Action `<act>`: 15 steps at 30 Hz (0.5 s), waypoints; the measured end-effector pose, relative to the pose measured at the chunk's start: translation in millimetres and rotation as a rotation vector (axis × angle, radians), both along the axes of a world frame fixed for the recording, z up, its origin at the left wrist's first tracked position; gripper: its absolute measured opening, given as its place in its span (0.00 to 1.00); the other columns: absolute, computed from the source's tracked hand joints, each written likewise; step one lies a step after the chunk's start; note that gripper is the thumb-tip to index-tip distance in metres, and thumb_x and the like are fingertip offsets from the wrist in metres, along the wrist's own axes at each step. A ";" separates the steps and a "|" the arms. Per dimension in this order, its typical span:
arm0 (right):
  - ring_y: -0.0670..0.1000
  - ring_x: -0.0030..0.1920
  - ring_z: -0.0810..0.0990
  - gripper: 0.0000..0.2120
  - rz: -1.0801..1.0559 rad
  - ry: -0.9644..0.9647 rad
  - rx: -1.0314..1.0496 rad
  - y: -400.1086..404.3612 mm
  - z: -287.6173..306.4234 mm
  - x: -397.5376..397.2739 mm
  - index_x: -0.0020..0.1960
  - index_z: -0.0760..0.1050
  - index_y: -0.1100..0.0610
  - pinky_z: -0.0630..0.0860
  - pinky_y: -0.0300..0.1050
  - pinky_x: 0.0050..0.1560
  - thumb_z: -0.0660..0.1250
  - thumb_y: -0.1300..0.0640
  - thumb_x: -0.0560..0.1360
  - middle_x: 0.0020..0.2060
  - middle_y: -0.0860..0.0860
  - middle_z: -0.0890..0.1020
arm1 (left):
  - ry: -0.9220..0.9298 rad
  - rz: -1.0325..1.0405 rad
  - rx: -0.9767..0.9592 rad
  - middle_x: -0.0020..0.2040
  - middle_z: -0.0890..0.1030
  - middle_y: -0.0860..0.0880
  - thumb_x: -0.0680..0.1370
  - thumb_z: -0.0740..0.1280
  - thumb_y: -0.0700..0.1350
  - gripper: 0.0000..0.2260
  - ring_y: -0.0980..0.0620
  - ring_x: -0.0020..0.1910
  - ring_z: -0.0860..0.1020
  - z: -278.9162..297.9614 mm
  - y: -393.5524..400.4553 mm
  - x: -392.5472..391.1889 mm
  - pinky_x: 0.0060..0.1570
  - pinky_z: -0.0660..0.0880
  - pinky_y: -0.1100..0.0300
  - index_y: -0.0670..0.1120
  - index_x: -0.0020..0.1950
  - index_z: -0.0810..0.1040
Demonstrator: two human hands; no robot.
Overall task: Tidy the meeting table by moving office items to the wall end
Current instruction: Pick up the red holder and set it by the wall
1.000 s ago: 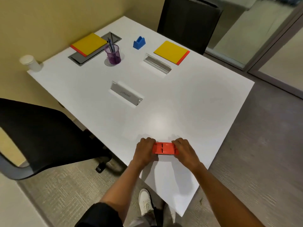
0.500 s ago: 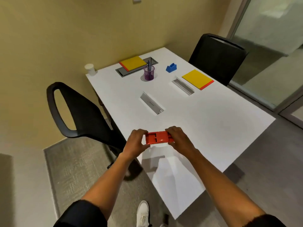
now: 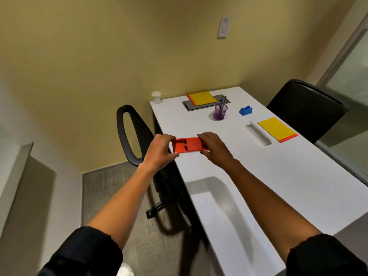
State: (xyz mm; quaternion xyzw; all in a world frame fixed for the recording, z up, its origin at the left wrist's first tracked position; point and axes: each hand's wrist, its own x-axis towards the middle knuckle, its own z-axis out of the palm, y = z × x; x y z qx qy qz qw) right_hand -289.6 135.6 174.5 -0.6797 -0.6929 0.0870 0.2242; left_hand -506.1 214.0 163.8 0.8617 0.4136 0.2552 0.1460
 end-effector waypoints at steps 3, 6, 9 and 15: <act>0.57 0.66 0.70 0.28 0.000 -0.046 0.029 46.5 14.1 -27.5 0.71 0.68 0.60 0.69 0.51 0.66 0.71 0.64 0.73 0.66 0.57 0.73 | -0.041 0.014 0.023 0.51 0.80 0.49 0.68 0.76 0.49 0.21 0.49 0.52 0.72 14.6 37.3 -28.7 0.49 0.73 0.54 0.47 0.58 0.76; 0.57 0.67 0.69 0.29 -0.017 -0.068 0.060 92.6 23.1 -58.0 0.71 0.68 0.60 0.69 0.51 0.67 0.71 0.64 0.73 0.67 0.56 0.73 | -0.084 -0.004 0.059 0.48 0.80 0.48 0.68 0.76 0.48 0.19 0.48 0.51 0.73 24.2 80.5 -60.4 0.47 0.74 0.52 0.45 0.55 0.78; 0.57 0.68 0.68 0.29 -0.041 -0.070 0.082 138.3 30.0 -89.6 0.71 0.68 0.60 0.68 0.51 0.68 0.71 0.65 0.72 0.68 0.56 0.72 | -0.082 -0.002 0.075 0.51 0.80 0.47 0.67 0.77 0.48 0.21 0.46 0.53 0.73 32.8 125.9 -91.9 0.50 0.73 0.53 0.44 0.57 0.78; 0.57 0.69 0.69 0.29 -0.096 -0.060 0.140 214.0 38.9 -142.0 0.71 0.68 0.59 0.67 0.51 0.68 0.72 0.66 0.71 0.67 0.56 0.73 | -0.081 -0.031 0.097 0.53 0.80 0.45 0.67 0.77 0.47 0.23 0.44 0.54 0.72 51.5 202.7 -138.7 0.52 0.72 0.51 0.42 0.59 0.77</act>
